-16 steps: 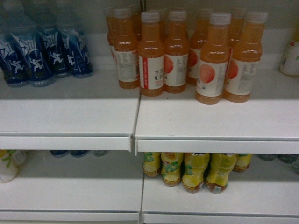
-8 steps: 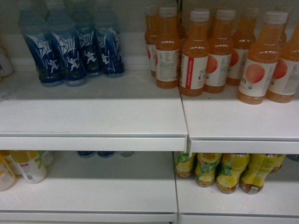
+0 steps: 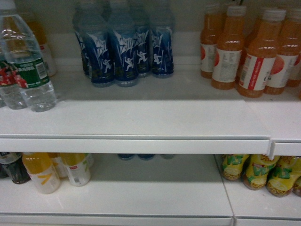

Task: Move water from second to third shelf

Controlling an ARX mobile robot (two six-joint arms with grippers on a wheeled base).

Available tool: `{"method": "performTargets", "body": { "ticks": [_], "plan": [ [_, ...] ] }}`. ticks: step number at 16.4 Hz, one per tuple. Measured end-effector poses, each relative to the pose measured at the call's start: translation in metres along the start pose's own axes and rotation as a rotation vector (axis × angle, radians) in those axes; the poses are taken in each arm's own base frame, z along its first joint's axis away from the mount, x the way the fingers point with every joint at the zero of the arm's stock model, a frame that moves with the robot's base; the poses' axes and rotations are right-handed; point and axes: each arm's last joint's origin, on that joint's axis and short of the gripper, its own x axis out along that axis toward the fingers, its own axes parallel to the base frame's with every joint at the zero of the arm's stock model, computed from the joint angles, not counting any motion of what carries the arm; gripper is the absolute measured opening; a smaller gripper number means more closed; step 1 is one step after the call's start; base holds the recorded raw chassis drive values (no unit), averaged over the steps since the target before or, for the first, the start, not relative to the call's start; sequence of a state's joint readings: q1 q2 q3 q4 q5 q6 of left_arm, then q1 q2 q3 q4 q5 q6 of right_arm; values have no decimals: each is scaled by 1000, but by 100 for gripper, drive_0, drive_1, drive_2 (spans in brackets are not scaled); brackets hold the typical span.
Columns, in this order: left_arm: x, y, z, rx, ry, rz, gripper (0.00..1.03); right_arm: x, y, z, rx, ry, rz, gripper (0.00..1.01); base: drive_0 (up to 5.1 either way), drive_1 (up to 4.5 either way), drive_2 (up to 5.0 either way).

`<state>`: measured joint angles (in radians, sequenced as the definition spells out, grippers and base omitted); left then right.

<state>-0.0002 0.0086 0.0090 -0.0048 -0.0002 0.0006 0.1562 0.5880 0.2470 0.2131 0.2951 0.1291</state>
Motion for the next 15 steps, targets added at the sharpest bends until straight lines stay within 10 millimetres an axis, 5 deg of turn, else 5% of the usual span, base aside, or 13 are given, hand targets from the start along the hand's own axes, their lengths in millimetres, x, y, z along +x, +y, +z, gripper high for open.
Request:
{"method": "performTargets", "body": {
  "ticks": [15],
  "plan": [
    [0, 0, 0, 0, -2, 0, 98, 0, 0, 0, 0, -1, 1, 40, -507, 239, 239]
  ]
}}
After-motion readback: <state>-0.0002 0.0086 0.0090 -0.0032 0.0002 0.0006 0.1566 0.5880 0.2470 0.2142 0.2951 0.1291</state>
